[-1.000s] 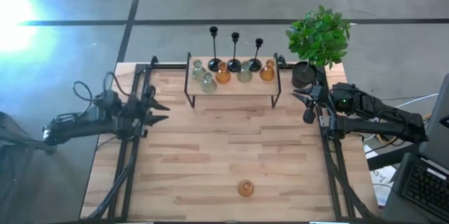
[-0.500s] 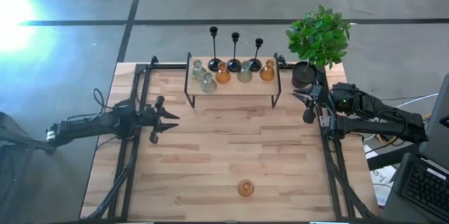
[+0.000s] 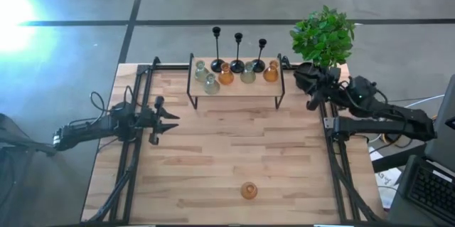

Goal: Pick & Place candle stick holders
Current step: Put the yellow candle holder on the shelf

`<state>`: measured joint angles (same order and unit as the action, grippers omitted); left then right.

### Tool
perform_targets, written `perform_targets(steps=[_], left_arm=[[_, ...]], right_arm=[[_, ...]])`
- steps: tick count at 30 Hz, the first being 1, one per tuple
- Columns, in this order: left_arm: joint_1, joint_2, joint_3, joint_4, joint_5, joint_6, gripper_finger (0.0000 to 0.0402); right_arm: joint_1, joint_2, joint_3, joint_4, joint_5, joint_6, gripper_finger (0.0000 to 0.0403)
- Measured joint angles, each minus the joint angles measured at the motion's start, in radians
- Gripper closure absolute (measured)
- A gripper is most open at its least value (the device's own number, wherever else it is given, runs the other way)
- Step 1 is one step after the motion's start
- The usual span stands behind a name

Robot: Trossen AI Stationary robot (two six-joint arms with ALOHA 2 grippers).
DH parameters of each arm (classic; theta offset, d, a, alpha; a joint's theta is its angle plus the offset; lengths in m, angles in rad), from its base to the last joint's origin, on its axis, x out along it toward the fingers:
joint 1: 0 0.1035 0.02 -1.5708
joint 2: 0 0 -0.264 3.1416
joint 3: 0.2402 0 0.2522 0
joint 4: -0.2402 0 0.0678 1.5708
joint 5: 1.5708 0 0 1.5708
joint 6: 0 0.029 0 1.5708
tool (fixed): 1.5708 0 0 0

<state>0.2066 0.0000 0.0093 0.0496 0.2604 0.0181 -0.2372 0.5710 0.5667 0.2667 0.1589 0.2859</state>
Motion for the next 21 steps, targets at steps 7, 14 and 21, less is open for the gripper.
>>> perform_targets(steps=[7, 14, 21], left_arm=[[-0.001, 0.000, -0.001, 0.003, 0.000, 0.000, 0.0275], [-0.005, 0.000, -0.002, 0.003, 0.001, 0.000, 0.0275], [-0.005, 0.005, -0.001, 0.003, 0.002, 0.000, 0.0275]], right_arm=[[0.059, 0.243, 0.052, 0.224, -0.383, 0.032, 0.0363], [0.271, 0.469, 0.240, 0.010, -0.432, -0.008, 0.0387], [0.537, 0.579, 0.363, -0.321, -0.138, 0.090, 0.0394]])
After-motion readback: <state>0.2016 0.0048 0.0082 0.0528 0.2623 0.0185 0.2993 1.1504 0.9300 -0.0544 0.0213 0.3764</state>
